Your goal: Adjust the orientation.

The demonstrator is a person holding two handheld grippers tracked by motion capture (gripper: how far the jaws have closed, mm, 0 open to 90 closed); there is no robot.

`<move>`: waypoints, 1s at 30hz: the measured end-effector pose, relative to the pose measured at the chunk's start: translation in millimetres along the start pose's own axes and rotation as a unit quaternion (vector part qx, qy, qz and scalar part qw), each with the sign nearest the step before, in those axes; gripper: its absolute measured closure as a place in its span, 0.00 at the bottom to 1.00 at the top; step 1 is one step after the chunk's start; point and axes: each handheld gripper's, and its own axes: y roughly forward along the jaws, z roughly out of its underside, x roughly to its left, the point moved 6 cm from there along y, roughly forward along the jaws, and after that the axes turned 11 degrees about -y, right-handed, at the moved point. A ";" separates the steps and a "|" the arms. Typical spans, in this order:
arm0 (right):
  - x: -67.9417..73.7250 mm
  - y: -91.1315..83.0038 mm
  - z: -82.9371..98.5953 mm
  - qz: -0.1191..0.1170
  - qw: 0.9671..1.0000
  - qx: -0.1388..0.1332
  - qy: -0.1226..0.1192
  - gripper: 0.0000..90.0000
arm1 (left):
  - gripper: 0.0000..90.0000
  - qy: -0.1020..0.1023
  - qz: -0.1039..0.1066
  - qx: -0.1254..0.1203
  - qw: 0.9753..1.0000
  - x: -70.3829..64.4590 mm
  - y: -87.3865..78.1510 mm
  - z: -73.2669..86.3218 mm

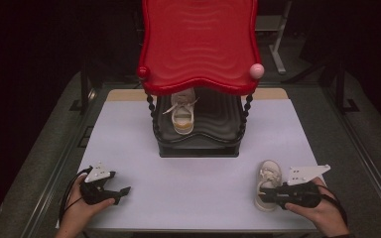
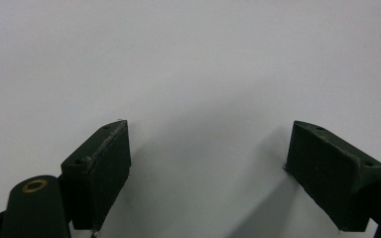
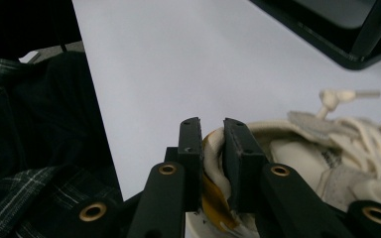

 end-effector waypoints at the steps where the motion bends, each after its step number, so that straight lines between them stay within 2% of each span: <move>1: 0.6 -1.4 -2.1 0.002 1.000 -0.001 -0.002 0.87 | 0.18 0.000 0.000 0.000 1.000 0.0 0.0 0.0; 8: 3.3 -10.9 -20.5 0.029 0.999 -0.018 -0.020 0.88 | 0.18 0.000 0.000 0.000 1.000 0.0 0.0 0.0; 17: 9.0 -13.5 -48.4 0.029 0.998 -0.030 -0.051 0.88 | 0.18 0.000 0.000 0.000 1.000 0.0 0.0 0.0; 30: 21.9 -3.0 -90.8 0.007 0.994 -0.049 -0.095 0.88 | 0.18 0.001 -0.001 0.000 1.000 -0.2 -0.2 0.2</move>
